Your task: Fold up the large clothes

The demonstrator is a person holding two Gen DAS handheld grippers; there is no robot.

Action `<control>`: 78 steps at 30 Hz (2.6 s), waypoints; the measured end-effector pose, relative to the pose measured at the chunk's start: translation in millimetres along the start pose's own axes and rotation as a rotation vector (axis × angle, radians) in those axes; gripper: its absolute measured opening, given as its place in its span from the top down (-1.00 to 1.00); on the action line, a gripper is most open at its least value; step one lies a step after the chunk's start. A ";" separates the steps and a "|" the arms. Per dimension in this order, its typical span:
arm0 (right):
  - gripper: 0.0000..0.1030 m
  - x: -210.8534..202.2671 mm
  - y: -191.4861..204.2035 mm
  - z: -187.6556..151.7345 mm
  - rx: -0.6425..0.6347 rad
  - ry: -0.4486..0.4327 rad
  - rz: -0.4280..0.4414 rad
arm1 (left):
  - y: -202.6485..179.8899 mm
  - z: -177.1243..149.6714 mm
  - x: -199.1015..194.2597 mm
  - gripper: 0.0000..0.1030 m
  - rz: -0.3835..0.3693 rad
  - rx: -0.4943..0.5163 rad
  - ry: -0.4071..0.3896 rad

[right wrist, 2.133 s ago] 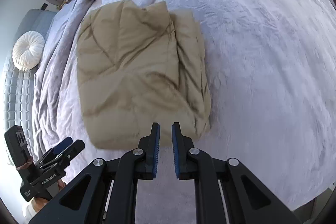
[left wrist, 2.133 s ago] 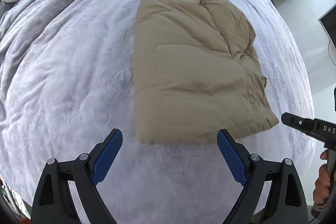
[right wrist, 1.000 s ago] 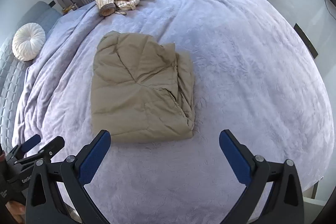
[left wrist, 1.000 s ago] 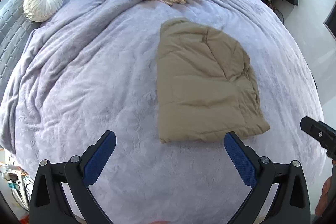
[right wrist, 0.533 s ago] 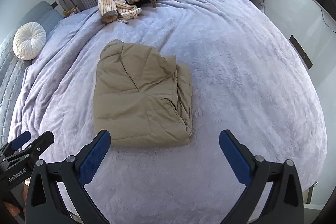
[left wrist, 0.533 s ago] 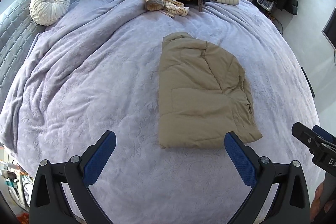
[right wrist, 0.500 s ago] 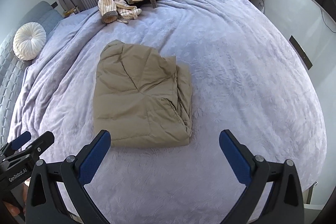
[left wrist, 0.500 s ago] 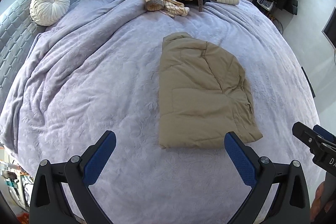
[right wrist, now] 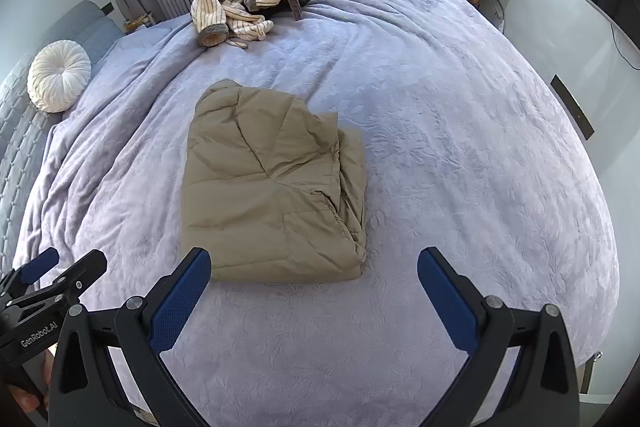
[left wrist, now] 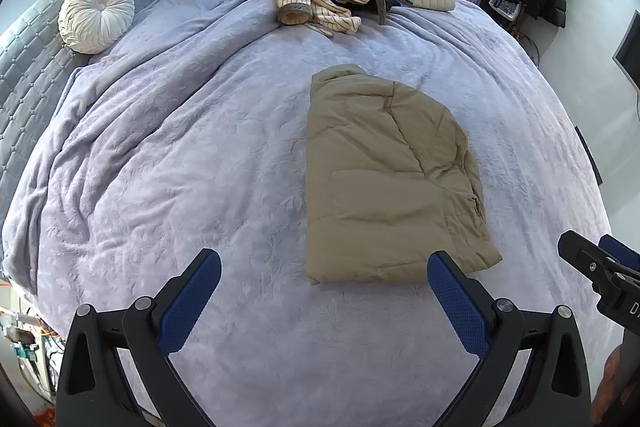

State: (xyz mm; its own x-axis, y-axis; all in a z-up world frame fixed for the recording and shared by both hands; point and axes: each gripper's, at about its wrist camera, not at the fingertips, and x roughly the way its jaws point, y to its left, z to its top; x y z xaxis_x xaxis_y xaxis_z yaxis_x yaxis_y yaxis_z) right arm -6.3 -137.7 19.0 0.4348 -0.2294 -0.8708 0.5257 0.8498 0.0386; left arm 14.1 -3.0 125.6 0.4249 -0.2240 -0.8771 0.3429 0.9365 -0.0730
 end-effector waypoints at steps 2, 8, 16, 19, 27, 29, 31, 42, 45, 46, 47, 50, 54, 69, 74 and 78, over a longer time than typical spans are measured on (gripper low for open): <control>-0.99 -0.2 0.2 0.0 0.001 -0.001 -0.001 | -0.4 -0.3 -0.3 -1.00 0.002 0.000 -0.001; -0.99 -0.3 -0.4 0.2 0.001 -0.003 -0.001 | -0.9 -0.7 -0.6 -1.00 0.001 0.001 -0.001; -0.99 -0.2 0.6 0.4 0.000 -0.002 0.000 | -1.0 0.9 -2.2 -1.00 0.004 0.004 -0.001; -0.99 -0.3 0.9 -0.2 0.001 -0.002 -0.001 | -1.0 1.0 -2.3 -1.00 0.003 0.006 -0.001; -0.99 -0.4 2.2 -0.7 0.000 -0.003 -0.002 | -0.9 1.0 -2.4 -1.00 0.003 0.004 -0.001; -0.99 0.0 2.5 -0.7 0.001 -0.001 -0.001 | -0.7 1.4 -2.3 -1.00 0.002 0.005 0.000; -0.99 -0.4 2.9 -0.8 0.003 0.000 -0.001 | -0.5 1.6 -2.2 -1.00 0.001 0.005 -0.001; -0.99 -0.1 3.4 -0.7 0.002 0.000 -0.002 | 0.6 1.7 -1.5 -1.00 0.003 0.006 0.000; -0.99 0.3 2.7 -0.1 0.003 -0.001 -0.002 | 0.7 1.2 -0.9 -1.00 0.003 0.005 0.000; -0.99 -0.2 3.4 -0.4 0.003 0.000 -0.002 | 0.6 1.1 -1.0 -1.00 0.003 0.006 0.001; -0.99 -0.3 3.4 -0.4 0.003 -0.001 -0.003 | 0.8 1.1 -1.0 -1.00 0.003 0.006 0.001; -0.99 0.4 2.6 0.3 0.003 0.000 -0.002 | 0.9 0.8 -0.3 -1.00 0.003 0.006 0.003; -0.99 0.3 2.8 0.5 0.002 0.002 -0.001 | 0.9 -0.1 -0.1 -1.00 0.003 0.003 0.002; -0.99 -0.1 3.3 -0.1 0.003 0.002 -0.001 | 1.6 -1.6 2.8 -1.00 0.005 0.006 0.006; -0.99 0.1 3.2 0.5 0.002 0.003 0.000 | 1.8 -2.0 4.5 -1.00 0.004 0.001 0.007; -0.99 0.5 2.8 0.8 0.001 0.003 0.000 | 6.2 0.1 7.7 -1.00 -0.001 -0.005 0.012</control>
State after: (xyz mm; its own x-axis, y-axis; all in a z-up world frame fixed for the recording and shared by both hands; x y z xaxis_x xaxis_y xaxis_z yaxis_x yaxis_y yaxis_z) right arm -4.1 -135.8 19.1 0.4322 -0.2281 -0.8725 0.5269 0.8490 0.0391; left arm 19.6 1.1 118.4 0.4141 -0.2220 -0.8827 0.3392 0.9376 -0.0767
